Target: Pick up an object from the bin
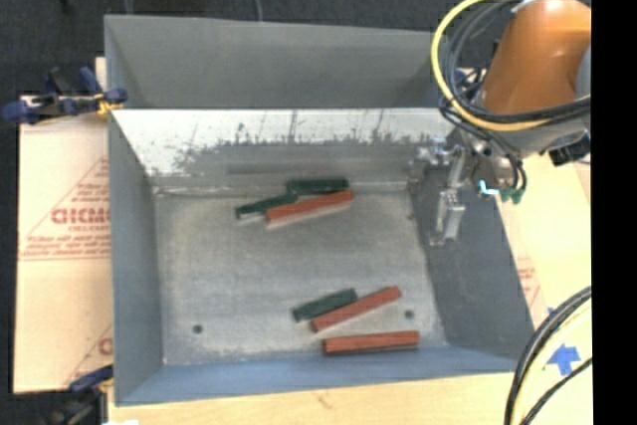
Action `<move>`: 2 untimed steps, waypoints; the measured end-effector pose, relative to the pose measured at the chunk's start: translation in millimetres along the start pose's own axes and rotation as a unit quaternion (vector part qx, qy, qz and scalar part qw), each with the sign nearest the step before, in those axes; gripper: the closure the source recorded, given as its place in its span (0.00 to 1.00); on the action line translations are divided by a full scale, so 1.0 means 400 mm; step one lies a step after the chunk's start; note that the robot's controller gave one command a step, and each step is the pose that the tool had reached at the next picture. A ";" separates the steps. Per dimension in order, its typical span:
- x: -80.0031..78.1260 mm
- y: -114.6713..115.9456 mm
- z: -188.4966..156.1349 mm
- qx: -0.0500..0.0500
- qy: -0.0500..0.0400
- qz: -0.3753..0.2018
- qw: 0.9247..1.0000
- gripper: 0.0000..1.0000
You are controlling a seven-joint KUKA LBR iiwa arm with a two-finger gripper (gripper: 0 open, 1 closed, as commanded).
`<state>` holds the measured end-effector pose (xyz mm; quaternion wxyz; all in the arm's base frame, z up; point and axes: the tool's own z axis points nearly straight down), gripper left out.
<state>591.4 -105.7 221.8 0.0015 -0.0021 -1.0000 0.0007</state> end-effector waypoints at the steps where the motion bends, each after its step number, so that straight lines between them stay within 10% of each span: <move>1: -0.004 0.001 -0.012 0.001 -0.004 -0.001 1.000 0.00; 2: 0.032 0.036 0.065 0.001 -0.007 -0.033 0.999 0.00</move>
Offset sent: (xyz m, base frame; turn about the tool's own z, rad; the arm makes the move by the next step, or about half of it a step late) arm -0.0559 0.0584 -0.1155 -0.2395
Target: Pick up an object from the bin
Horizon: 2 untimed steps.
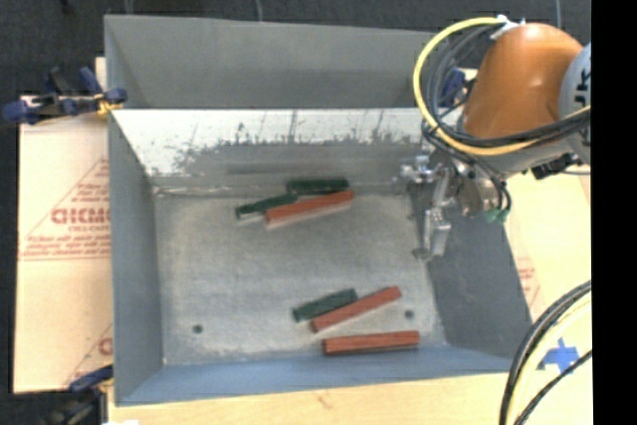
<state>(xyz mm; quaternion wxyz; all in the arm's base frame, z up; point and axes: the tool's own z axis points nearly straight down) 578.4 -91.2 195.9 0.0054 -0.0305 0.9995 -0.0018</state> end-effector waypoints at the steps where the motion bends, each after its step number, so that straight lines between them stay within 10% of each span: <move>1: 0.059 0.115 0.050 -0.001 0.005 -0.043 0.999 0.00; 2: 0.065 0.130 0.159 -0.002 -0.001 -0.067 0.998 0.00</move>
Offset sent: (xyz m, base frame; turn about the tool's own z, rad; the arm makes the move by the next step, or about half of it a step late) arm -0.0351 0.0297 -0.1259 -0.1612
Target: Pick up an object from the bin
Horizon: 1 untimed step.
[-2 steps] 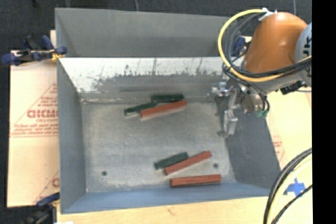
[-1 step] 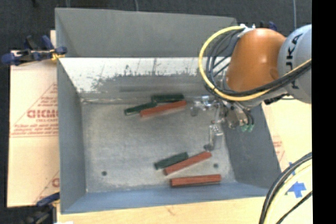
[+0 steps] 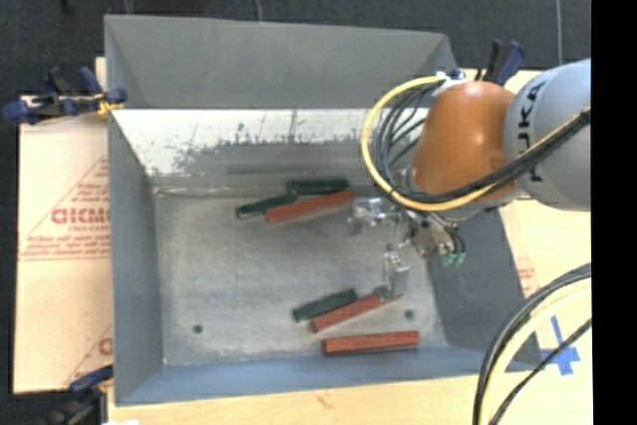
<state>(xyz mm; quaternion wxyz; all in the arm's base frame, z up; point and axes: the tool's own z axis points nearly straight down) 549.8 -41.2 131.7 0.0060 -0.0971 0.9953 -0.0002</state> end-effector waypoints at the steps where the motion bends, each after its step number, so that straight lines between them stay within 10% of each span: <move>1: 0.036 0.041 0.147 0.000 0.002 0.044 0.999 1.00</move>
Offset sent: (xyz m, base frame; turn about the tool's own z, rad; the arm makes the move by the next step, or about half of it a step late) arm 0.0000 0.0000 0.0000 0.0000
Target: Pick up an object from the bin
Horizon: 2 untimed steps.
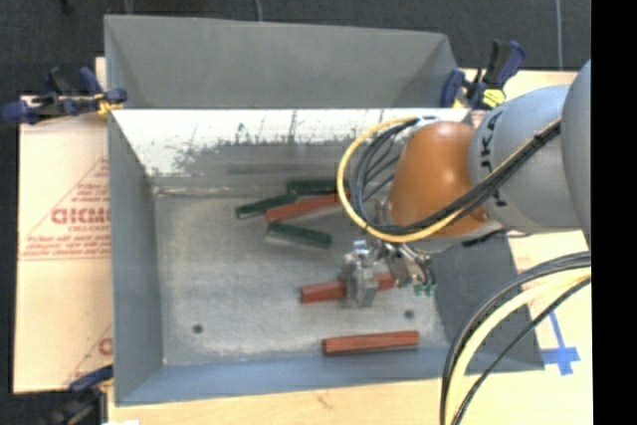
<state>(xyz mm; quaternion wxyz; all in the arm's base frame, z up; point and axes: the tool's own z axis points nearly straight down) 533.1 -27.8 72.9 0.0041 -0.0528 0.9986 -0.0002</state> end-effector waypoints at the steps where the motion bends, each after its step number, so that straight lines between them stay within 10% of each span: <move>1: 0.000 0.000 0.000 0.000 0.000 0.000 1.000 1.00; 2: -0.031 -0.126 -0.399 0.001 0.000 -0.029 1.000 1.00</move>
Offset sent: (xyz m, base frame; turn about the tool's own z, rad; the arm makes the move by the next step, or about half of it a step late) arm 0.0144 -0.0468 0.1571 -0.0614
